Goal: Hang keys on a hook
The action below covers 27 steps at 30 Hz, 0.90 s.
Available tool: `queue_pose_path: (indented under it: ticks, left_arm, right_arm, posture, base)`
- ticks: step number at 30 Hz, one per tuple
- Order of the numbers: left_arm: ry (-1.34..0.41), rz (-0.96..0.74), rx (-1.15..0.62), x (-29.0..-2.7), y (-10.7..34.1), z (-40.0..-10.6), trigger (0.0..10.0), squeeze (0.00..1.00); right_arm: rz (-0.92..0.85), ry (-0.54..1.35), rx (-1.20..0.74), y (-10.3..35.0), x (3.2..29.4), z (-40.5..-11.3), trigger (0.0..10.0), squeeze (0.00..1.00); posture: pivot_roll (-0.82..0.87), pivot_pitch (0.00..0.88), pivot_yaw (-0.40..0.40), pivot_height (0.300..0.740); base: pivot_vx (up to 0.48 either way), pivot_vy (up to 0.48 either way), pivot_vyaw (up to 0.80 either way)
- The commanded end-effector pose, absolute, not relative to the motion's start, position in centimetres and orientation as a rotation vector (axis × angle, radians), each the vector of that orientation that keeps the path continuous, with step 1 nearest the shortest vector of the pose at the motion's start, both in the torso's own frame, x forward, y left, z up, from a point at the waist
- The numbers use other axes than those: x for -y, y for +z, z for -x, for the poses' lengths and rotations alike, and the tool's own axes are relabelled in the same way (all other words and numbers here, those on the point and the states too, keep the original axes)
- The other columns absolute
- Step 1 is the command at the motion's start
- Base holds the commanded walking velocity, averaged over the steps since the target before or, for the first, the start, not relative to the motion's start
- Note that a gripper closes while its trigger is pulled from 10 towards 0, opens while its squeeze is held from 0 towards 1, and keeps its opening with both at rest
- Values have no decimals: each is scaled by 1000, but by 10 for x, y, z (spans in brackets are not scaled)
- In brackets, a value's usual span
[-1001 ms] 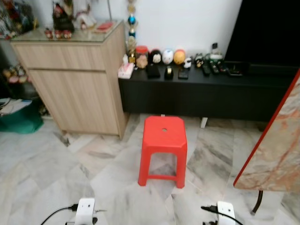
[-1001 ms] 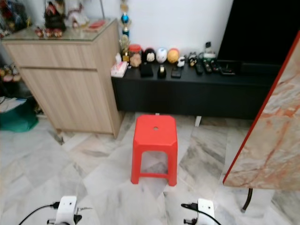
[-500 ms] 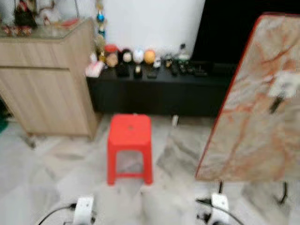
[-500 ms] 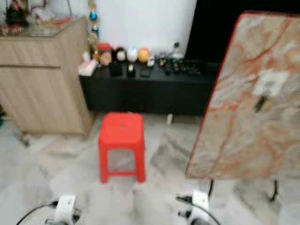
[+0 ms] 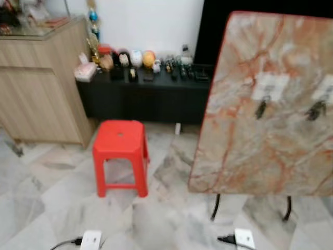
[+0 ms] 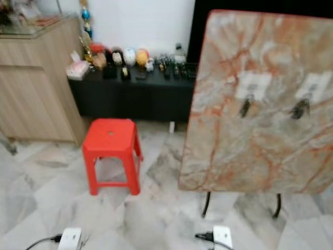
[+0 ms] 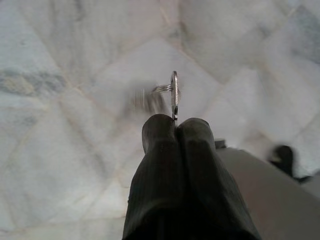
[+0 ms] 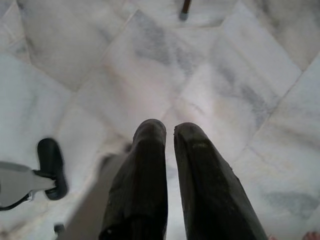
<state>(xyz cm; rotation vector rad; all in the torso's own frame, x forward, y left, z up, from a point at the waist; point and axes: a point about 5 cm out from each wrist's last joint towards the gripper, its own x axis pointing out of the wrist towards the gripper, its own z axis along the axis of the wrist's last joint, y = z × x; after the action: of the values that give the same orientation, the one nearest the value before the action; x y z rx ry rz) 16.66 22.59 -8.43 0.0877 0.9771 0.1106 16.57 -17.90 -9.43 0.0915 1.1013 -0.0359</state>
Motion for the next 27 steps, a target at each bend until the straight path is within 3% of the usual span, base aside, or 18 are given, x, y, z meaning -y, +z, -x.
queue_pose_path:
  ticks: [1,17,24,27]
  left_arm:
    - [106,-74,-963,-219,-85,-168,10000,0]
    - [128,-55,-965,-219,-86,-165,10000,0]
    - [127,-54,-959,-220,-86,-165,10000,0]
    - [128,-57,-957,-221,-85,-165,10000,0]
  right_arm:
    - [-75,-53,-1097,-94,188,-164,10000,0]
    - [-59,-60,-1092,-94,199,-159,10000,0]
    - [-61,-66,-1089,-94,197,-159,10000,0]
    - [-82,-76,-1089,-95,195,-159,10000,0]
  posture:
    - [6,0,-58,740]
    - [2,0,-69,740]
    - [2,0,-67,740]
    - [1,0,-67,740]
  base:
    - [0,-420,0]
    - [0,-425,0]
    - [0,-426,741]
    - [0,-428,0]
